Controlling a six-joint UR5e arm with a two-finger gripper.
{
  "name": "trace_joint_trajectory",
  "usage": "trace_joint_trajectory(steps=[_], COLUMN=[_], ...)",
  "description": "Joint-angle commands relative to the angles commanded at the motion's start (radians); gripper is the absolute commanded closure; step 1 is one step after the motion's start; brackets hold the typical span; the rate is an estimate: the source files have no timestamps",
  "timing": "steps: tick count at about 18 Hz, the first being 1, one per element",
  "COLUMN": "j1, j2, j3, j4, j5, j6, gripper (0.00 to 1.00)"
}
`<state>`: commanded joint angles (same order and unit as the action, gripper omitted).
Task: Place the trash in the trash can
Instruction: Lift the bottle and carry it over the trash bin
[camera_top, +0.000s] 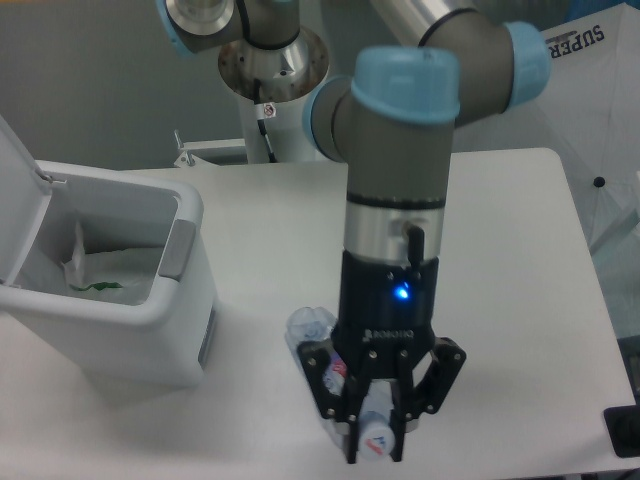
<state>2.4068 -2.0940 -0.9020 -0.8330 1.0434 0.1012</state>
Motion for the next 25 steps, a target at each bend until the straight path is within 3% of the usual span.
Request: trace_joint_trajectory(steps=[6, 8, 12, 20, 25], j1=[-0.005, -0.020, -0.086, -0.143, -0.155], j2=[0.043, 0.066, 0.118, 0.204, 0.216], j3=[-0.005, -0.023, -0.109, -0.261, -0.336], j4=[0.000, 0.000, 0.002, 0.003, 0.009], j5=[-0.215, -0.239, -0.273, -0.309, -0.309], j6=[0.000, 0.000, 0.044, 0.086, 0.110], gripper=[0.87, 0.87, 0.87, 0.87, 0.87])
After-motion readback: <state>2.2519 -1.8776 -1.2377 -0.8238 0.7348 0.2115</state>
